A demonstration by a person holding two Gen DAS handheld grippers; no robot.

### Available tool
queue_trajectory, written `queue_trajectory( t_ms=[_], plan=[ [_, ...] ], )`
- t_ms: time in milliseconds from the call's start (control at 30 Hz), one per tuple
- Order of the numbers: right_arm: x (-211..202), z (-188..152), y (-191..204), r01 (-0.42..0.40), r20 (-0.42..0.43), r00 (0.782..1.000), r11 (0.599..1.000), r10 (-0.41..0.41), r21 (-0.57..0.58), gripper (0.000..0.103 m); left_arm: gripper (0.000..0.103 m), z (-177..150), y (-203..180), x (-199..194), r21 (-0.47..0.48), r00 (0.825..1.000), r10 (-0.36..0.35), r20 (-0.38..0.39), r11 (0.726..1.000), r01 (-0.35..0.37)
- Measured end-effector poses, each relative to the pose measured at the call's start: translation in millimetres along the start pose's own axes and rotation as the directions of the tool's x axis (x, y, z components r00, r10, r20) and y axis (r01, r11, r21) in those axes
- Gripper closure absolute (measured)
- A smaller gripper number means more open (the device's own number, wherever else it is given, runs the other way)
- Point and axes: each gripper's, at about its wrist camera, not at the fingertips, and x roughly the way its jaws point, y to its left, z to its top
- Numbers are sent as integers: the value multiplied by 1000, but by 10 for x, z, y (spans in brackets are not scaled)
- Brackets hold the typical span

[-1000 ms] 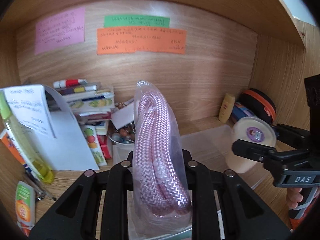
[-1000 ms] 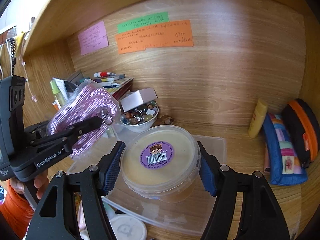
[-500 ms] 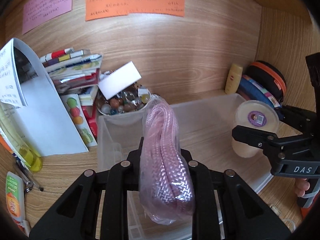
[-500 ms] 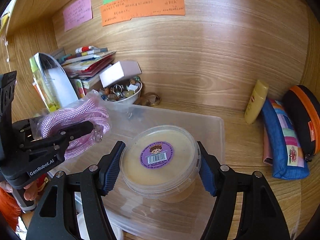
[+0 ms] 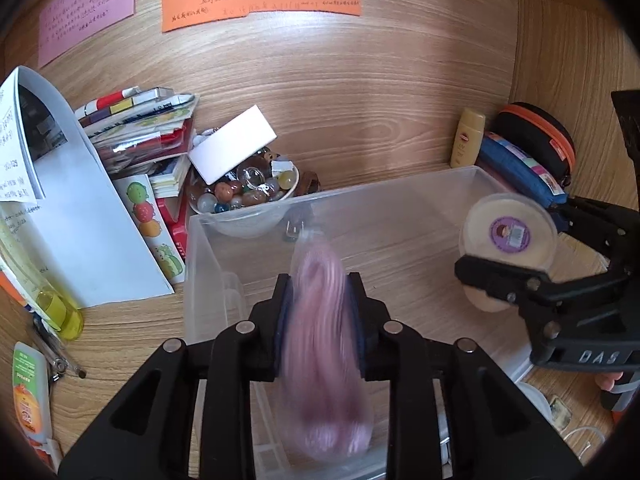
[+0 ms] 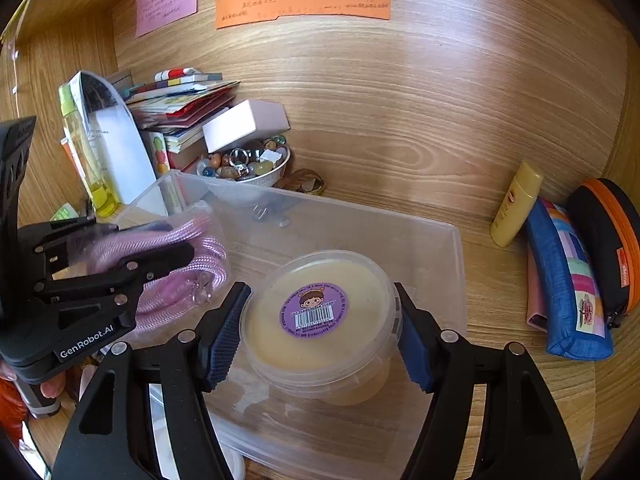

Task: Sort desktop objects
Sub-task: 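Lift the pink rope bag and cream tub toward the clear plastic box, then release the pink rope bag into the box while the right tool releases the tub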

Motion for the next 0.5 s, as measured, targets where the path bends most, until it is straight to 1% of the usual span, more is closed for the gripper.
queue_trajectory(
  t_ms=[33,100,133,233,267,300,433,500],
  plan=[
    [9,-5,15,2,-3,1000,1000,-2,-4,38,69,1,3,-6,1,1000,10,4,1000,-10],
    [30,-19,47,7,-12,1000,1000,-7,-19,38,46,1,14,-21,0,999,30,14,1000,-30],
    [43,-28,60,5,-18,1000,1000,-5,-26,38,45,1,25,-40,-4,999,32,22,999,-32],
    [76,-53,107,-7,-33,999,999,6,-44,38,44,19,37,-110,-3,999,17,48,1000,-17],
    [64,-58,134,7,-23,1000,998,-9,-58,37,40,24,37,-136,-1,998,15,59,1000,-14],
    [45,-61,153,21,-12,1000,997,-22,-71,37,35,32,36,-158,3,998,11,70,1000,-11],
    [-39,-62,197,72,38,997,992,-68,-108,36,31,35,20,-257,19,991,21,130,1000,-24],
    [-60,-53,194,78,46,996,991,-73,-109,34,25,33,14,-266,25,990,29,140,999,-33]
  ],
)
